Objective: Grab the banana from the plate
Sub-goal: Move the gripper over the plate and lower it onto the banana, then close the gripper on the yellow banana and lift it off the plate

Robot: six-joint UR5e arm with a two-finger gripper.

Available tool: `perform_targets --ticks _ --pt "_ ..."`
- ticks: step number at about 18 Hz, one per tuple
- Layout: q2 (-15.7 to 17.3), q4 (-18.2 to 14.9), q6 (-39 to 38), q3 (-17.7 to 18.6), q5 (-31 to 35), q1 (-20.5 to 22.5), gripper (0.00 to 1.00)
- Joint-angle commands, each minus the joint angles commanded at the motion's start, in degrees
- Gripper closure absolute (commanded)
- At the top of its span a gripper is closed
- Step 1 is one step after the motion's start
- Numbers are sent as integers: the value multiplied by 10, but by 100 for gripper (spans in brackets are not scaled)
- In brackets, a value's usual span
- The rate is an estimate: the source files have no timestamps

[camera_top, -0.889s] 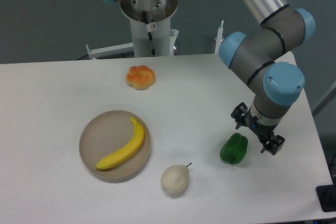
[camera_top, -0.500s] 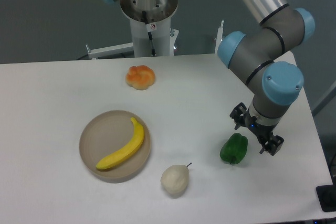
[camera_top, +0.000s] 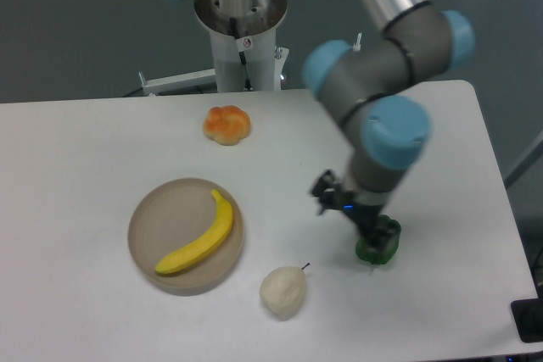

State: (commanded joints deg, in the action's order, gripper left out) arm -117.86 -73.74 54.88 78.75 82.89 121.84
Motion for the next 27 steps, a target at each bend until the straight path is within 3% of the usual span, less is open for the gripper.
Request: perform_targets --ticks 4,8,13,21,22,24,27 --pt "-18 10 -61 38 3 -34 0" --pt "-25 65 -115 64 1 -62 0" --pt "-54 122 -122 77 3 -94 0" --pt "-69 135 -111 86 7 -111 0" --pt "-72 135 -111 86 6 -111 3" --pt "-76 135 -111 86 7 -112 18" --pt "-80 135 -111 86 7 -115 58"
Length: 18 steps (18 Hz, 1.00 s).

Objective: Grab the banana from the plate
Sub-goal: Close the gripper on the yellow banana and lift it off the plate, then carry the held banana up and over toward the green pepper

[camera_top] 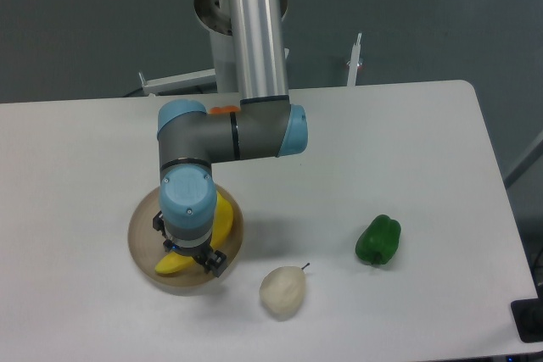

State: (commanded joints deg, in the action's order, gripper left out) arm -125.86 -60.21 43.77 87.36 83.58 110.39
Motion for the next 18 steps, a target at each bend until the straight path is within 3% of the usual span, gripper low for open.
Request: perform_targets --ticks 1,3,10,13,18 --pt "2 3 0 0 4 0 76" --pt "7 5 1 -4 5 0 98" --pt "45 -2 2 -8 -1 11 100" --pt "68 -4 17 -18 -2 42 100" --pt "89 -63 84 -75 0 113 100"
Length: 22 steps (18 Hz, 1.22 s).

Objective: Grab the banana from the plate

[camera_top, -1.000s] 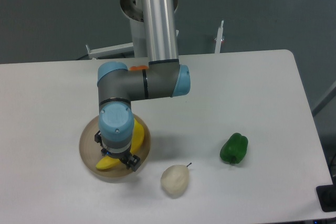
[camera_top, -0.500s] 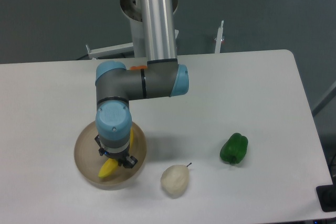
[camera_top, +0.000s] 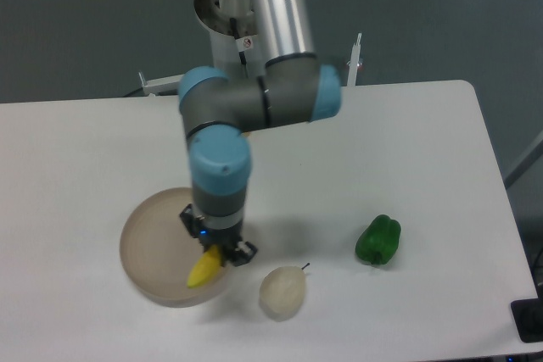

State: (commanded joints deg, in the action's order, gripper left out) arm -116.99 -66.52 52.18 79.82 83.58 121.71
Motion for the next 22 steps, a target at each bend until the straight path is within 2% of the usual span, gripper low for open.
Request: perform_targets --ticks 2,4,11,14,18,22 --pt "6 -34 26 -12 3 33 100" --pt "5 -48 67 -13 7 62 100" --pt "-4 -48 194 -20 35 159 100" --pt "-35 -48 271 -48 37 192 100" --pt "-51 -48 357 -51 59 210 99" --pt "-52 -48 372 -57 55 217 100"
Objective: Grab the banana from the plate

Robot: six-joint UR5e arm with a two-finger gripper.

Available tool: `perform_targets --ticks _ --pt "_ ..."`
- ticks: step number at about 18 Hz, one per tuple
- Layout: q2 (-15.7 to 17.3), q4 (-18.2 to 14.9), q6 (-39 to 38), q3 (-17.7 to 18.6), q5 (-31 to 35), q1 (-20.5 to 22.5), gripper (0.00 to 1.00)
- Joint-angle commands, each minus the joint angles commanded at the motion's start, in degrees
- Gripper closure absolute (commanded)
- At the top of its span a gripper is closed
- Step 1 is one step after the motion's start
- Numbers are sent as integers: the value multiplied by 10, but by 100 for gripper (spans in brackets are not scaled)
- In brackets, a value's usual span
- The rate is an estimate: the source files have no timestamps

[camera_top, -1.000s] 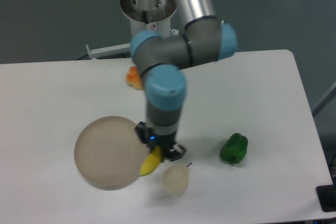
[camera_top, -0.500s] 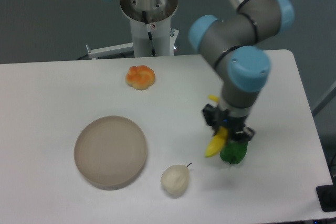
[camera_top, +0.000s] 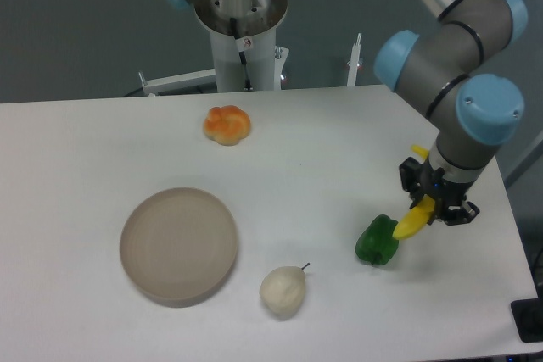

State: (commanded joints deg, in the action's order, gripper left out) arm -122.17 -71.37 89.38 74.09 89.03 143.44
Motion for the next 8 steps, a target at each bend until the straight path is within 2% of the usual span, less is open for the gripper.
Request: perform_targets --ticks 8 --pt "-2 2 -1 -1 -3 0 100"
